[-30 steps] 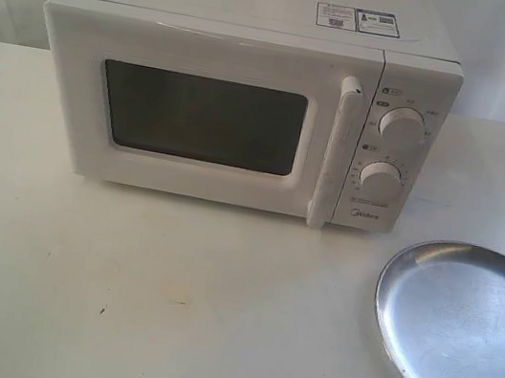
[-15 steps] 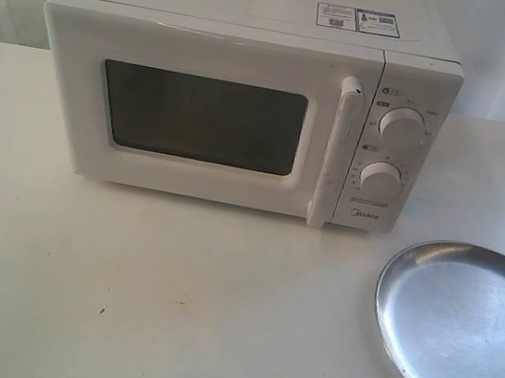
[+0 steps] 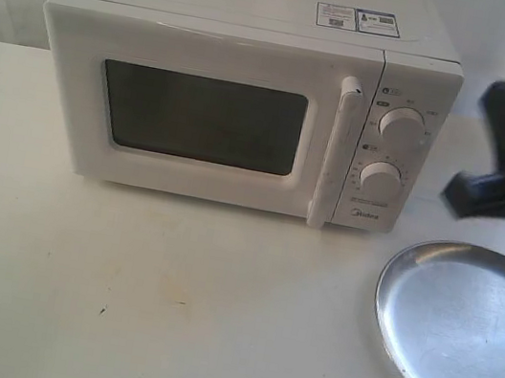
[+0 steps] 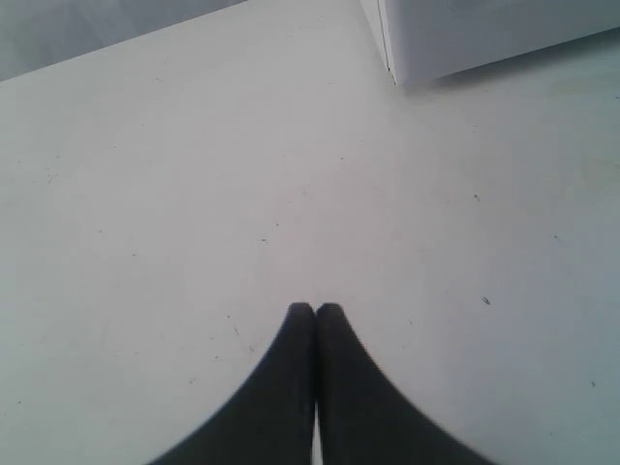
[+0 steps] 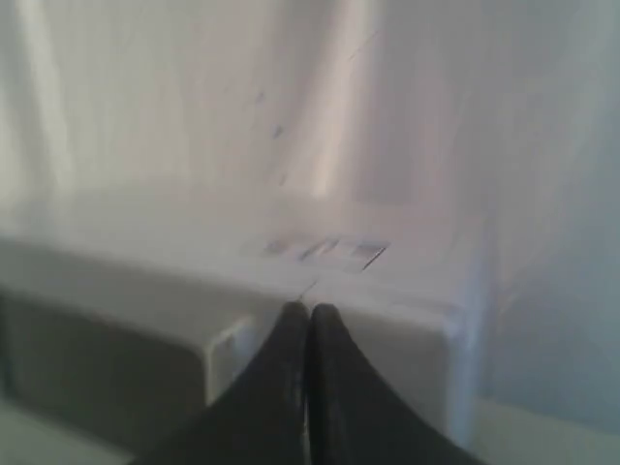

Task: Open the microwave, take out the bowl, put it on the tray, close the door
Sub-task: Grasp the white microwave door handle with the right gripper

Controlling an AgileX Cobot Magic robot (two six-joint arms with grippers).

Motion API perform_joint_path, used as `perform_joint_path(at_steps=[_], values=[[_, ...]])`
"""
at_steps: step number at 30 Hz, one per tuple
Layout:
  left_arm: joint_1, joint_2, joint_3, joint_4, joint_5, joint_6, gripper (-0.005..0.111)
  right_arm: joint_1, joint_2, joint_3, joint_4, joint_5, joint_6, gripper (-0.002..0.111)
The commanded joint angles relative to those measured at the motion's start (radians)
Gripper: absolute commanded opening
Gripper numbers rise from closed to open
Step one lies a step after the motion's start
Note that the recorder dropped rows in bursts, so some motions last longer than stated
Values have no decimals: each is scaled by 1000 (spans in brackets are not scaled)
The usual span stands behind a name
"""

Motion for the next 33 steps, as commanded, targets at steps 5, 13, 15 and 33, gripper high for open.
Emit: perform_joint_path(at_steps=[5,13,15,33], values=[[-4,-4,-4,-4,2,-2,0,-8,585,-37,-189,-390,-248,0],[-4,-4,-4,-4,2,-2,0,-6,833,-143,-219,-390,-395,38],[-4,-4,-4,-4,2,-2,0,-6,855,-179,-235,-390,-373,62],[-4,-4,-4,-4,2,-2,0,161,858,-379,-806,-390,-57,0]])
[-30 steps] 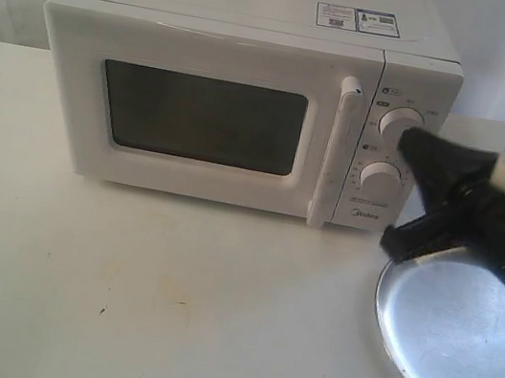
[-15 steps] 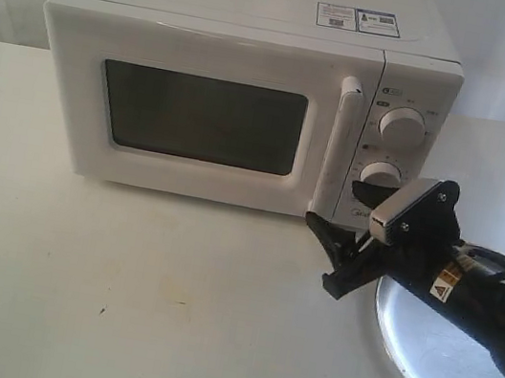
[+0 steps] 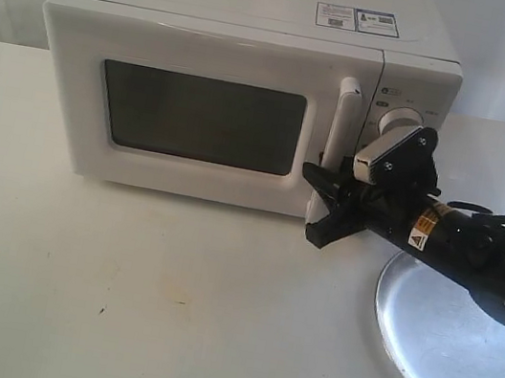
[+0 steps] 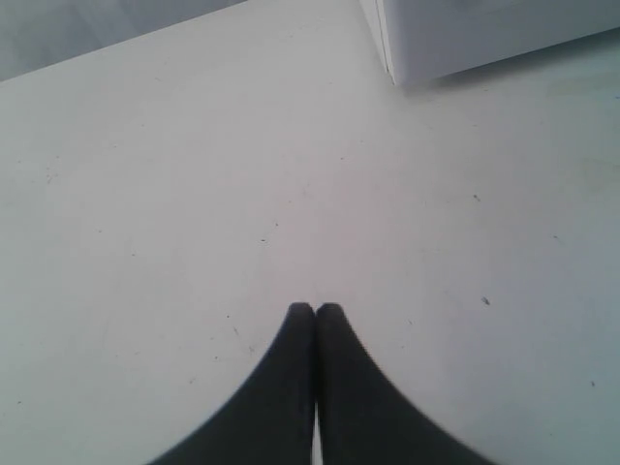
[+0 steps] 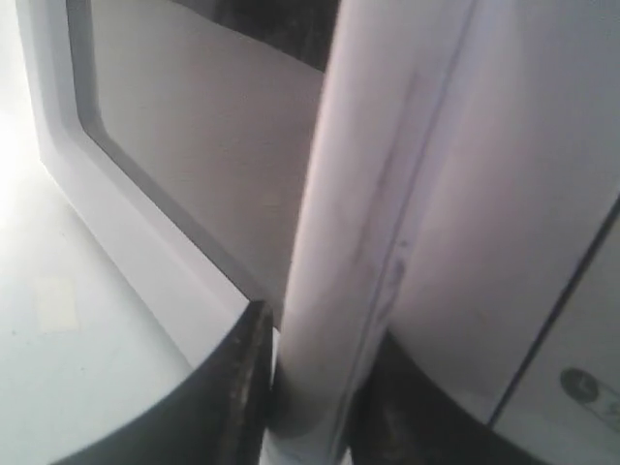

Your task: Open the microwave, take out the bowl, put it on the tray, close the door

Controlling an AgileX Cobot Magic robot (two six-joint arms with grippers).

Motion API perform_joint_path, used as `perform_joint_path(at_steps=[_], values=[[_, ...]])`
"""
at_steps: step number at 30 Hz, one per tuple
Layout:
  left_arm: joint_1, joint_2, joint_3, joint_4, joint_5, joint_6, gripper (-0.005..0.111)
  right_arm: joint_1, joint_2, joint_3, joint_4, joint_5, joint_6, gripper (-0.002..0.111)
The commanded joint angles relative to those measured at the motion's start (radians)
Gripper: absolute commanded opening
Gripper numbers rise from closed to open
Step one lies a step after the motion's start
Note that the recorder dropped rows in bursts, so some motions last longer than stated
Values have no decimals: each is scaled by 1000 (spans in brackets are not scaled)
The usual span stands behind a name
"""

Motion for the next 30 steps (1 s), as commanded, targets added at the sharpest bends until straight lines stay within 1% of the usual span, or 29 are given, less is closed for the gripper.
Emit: perform_joint_path(at_steps=[1,4,6,9,16,21,24,25,27,28,30], values=[[-4,-4,-4,-4,2,-2,0,92,5,7,-471,-185,100,0],[-4,-4,-4,-4,2,-2,0,92,3,10,-548,-185,190,0],[-4,-4,-4,-4,2,-2,0,92,-7,12,-641,-185,168,0],[-4,-4,-4,-4,2,-2,0,92,-28,17,-715,-185,196,0],[-4,-4,-4,-4,2,-2,0,92,-108,69,-749,-185,224,0],[-4,-4,-4,-4,2,-2,0,92,-176,100,-728,-185,222,0],[-4,-4,-4,-4,2,-2,0,92,-202,105,-701,-143,296,1],[-4,-4,-4,-4,2,-2,0,92,-203,105,-701,-143,311,3],[-4,-4,-4,-4,2,-2,0,92,-206,105,-720,-143,362,12],[-4,-4,-4,-4,2,-2,0,92,-206,105,-735,-141,387,19],[-4,-4,-4,-4,2,-2,0,92,-208,105,-776,-122,461,39]])
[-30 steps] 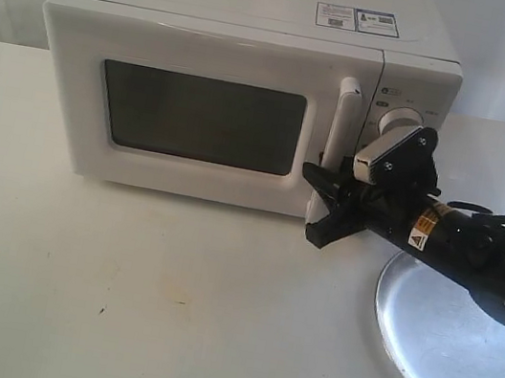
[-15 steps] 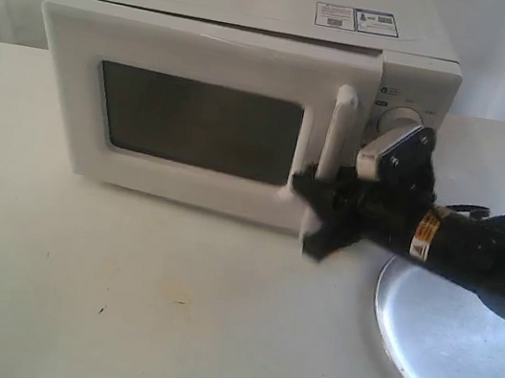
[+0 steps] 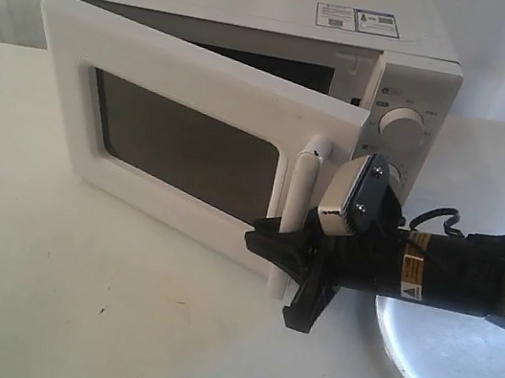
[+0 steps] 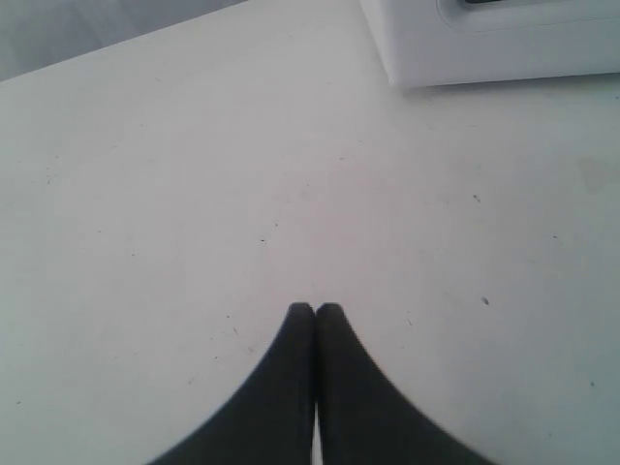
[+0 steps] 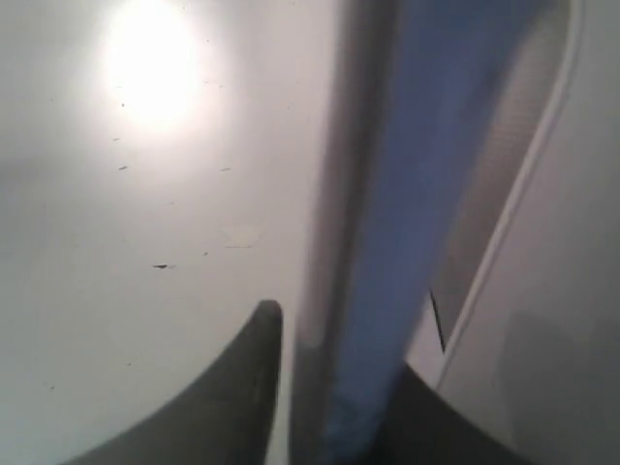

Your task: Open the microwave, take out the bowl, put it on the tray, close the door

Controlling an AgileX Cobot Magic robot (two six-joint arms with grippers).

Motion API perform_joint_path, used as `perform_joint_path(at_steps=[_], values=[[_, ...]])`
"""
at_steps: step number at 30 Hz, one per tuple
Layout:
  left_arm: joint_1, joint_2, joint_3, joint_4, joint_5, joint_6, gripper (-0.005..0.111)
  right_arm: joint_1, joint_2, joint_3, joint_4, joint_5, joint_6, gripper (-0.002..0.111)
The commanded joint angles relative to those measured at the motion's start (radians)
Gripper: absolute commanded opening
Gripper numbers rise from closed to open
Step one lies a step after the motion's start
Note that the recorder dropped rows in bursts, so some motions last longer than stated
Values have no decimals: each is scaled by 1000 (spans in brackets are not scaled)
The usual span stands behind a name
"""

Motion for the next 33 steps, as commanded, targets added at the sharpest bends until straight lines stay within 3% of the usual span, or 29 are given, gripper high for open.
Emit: perform_joint_path(at_steps=[1,3,5,7,10,22,25,29,33], values=[[-4,-4,-4,-4,2,-2,0,24,-40,16,-319,-166,142,48],[-4,-4,-4,-4,2,-2,0,24,-62,16,-394,-115,254,68],[-4,-4,-4,-4,2,-2,0,24,-96,16,-474,-82,377,75],[-4,-4,-4,-4,2,-2,0,24,-139,18,-522,-127,579,74],[-4,-4,-4,-4,2,-2,0,24,-184,39,-522,-242,733,73],[-4,-4,-4,-4,2,-2,0,47,-246,168,-522,-242,787,73],[-4,-4,-4,-4,2,-2,0,47,-263,161,-475,-225,751,66],[-4,-4,-4,-4,2,-2,0,47,-304,143,-306,118,682,57],[-4,-4,-4,-4,2,-2,0,47,-339,125,-152,428,598,57]])
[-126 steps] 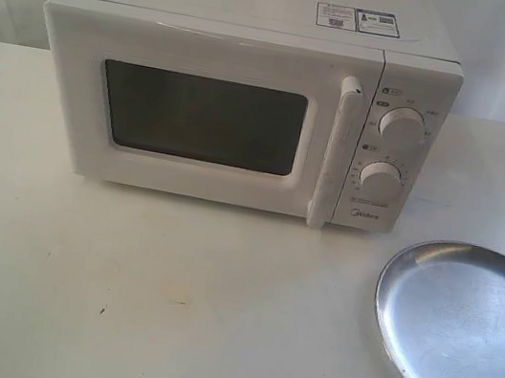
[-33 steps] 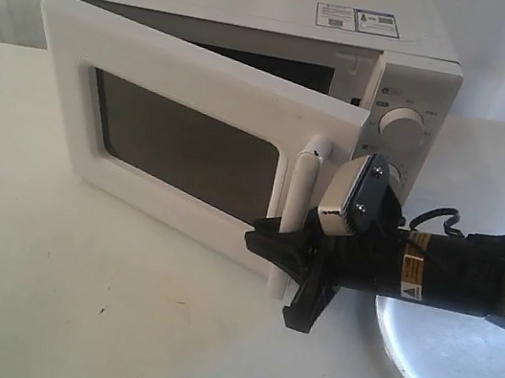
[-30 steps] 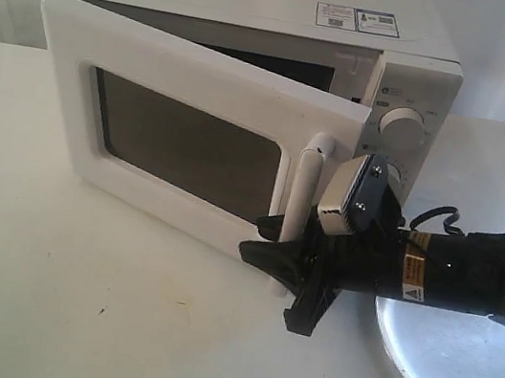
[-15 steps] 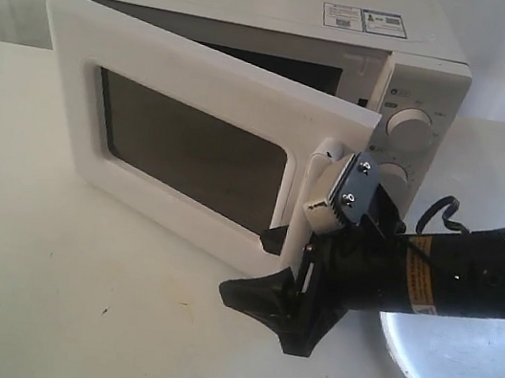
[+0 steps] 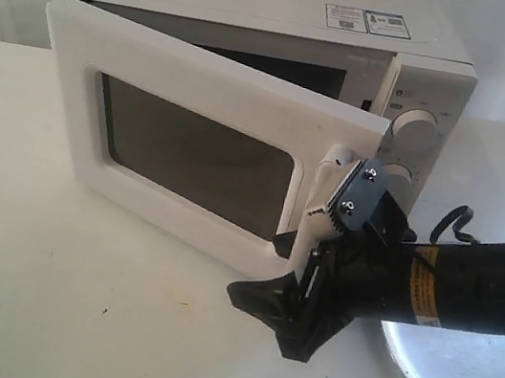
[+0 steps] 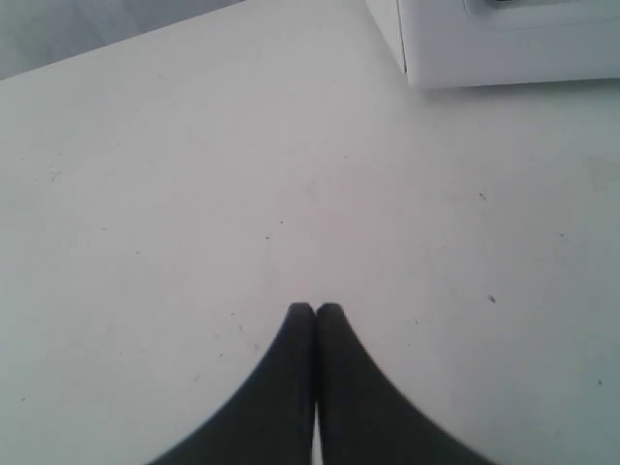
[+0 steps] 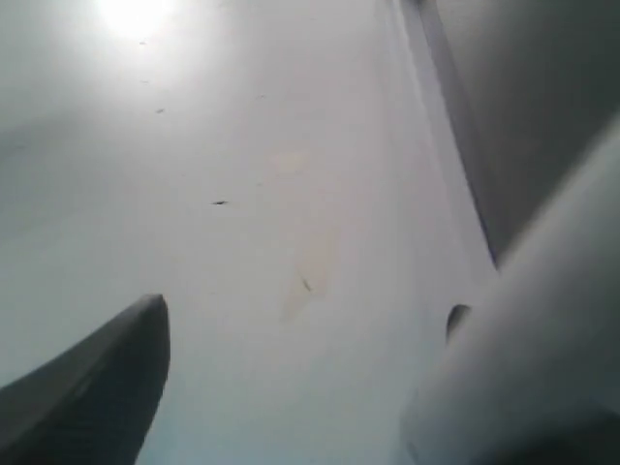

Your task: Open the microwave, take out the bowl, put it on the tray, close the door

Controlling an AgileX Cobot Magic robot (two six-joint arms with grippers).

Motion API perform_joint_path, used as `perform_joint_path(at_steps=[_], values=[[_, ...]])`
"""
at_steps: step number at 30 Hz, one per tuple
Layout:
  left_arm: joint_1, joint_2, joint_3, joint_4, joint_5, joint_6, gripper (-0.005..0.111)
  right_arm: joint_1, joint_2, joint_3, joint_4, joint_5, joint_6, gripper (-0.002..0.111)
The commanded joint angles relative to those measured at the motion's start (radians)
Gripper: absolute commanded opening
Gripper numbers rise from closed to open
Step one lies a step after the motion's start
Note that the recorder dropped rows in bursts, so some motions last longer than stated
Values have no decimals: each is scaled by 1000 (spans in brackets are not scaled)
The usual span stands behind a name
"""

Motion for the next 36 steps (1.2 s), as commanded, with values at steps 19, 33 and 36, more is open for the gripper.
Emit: perform_joint_path(at_steps=[19,33,36], values=[[-4,-4,-4,-4,2,-2,0,-20,-191,90,44,16,173,16],[-4,-4,-4,-4,2,-2,0,-20,-240,-197,370,525,-213,0],[-4,-4,-4,-4,2,-2,0,-20,-233,-215,370,453,-213,0]])
